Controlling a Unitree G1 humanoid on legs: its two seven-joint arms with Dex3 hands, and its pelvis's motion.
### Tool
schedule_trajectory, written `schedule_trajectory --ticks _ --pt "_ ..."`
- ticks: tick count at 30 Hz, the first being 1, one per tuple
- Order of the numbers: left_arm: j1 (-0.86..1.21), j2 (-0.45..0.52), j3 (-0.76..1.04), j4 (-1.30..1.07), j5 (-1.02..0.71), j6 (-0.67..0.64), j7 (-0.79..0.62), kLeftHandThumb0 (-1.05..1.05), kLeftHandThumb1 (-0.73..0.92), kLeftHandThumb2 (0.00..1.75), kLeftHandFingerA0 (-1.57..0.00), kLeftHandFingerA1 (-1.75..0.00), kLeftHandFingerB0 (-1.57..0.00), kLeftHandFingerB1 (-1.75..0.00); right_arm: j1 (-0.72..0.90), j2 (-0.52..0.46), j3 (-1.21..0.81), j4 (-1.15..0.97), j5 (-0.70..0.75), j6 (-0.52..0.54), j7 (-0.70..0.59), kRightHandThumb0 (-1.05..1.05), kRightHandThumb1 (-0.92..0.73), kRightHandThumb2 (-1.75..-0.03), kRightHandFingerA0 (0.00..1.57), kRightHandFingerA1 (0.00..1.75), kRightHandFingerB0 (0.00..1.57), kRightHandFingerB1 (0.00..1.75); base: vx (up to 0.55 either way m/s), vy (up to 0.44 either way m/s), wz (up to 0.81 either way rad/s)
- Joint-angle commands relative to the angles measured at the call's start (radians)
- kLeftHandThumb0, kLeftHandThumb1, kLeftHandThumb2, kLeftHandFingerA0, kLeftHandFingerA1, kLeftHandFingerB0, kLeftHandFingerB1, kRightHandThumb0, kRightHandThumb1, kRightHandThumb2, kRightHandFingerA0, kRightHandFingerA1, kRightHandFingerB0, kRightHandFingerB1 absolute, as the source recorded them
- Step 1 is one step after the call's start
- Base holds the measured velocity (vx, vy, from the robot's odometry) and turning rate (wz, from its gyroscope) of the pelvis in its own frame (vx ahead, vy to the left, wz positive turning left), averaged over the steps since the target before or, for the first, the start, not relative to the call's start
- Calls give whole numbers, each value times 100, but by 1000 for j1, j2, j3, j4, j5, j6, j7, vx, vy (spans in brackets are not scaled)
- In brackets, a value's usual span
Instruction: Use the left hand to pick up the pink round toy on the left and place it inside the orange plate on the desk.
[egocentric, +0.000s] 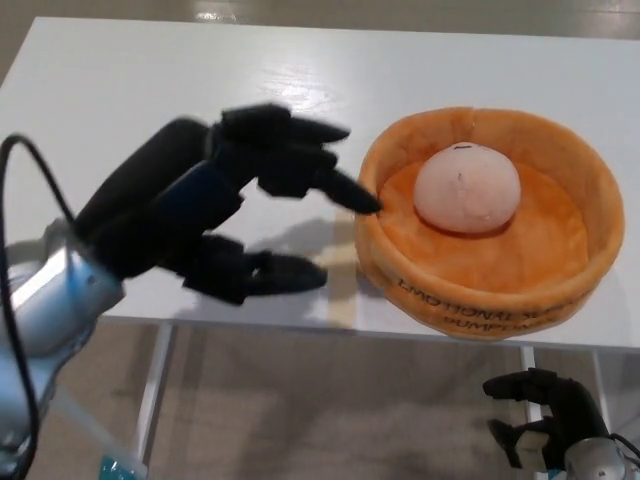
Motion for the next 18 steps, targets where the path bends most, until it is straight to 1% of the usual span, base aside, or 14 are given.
schedule_trajectory --ticks 1,2,5,6,9,10,11,12,14,16,18 --pt "513 142 200 -164 -950 253 -621 -18 60 57 -49 -47 -70 -49 12 -14 -3 4 -1 20 16 -13 -58 -59 66 89 63 77 0 0 0" --pt "537 138 192 -140 -914 225 -619 -18 63 58 -52 -44 -72 -47 11 -15 -6 5 3 19 18 -13 -56 -61 66 89 62 77 0 0 0" --pt "577 130 169 -72 -817 154 -616 -16 66 59 -51 -45 -71 -47 7 -17 -5 6 1 17 20 -14 -56 -61 67 89 63 77 0 0 0" --pt "587 117 139 -5 -749 129 -606 -10 68 60 -55 -44 -71 -47 4 -18 -2 6 -1 20 21 -14 -56 -61 67 89 62 76 0 0 0" --pt "599 99 97 87 -646 103 -575 -10 68 60 -56 -43 -70 -47 1 -18 -4 6 0 27 19 -14 -56 -60 68 90 63 76 0 0 0" --pt "601 92 86 112 -608 111 -552 -12 69 60 -59 -44 -72 -46 1 -18 -4 7 0 31 19 -14 -58 -59 68 90 63 76 0 0 0" --pt "601 88 80 126 -589 120 -539 -12 69 60 -59 -44 -72 -46 0 -18 -3 8 -1 34 20 -14 -58 -59 68 90 63 76 0 0 0" --pt "585 71 62 178 -540 141 -513 -8 71 61 -57 -45 -67 -46 2 -18 -3 7 -1 29 21 -13 -56 -61 66 88 63 77 0 0 0" --pt "556 48 47 250 -500 150 -502 -6 73 61 -57 -45 -64 -45 5 -18 -4 5 1 21 21 -13 -56 -61 67 88 63 77 0 0 0" --pt "539 33 45 290 -490 145 -512 -6 73 61 -57 -45 -64 -45 6 -17 -4 5 0 20 19 -13 -56 -61 67 88 63 77 0 0 0" --pt "510 11 32 364 -431 166 -470 -8 71 61 -55 -42 -62 -42 9 -18 -3 4 0 23 23 -13 -58 -61 64 87 62 77 0 0 0"
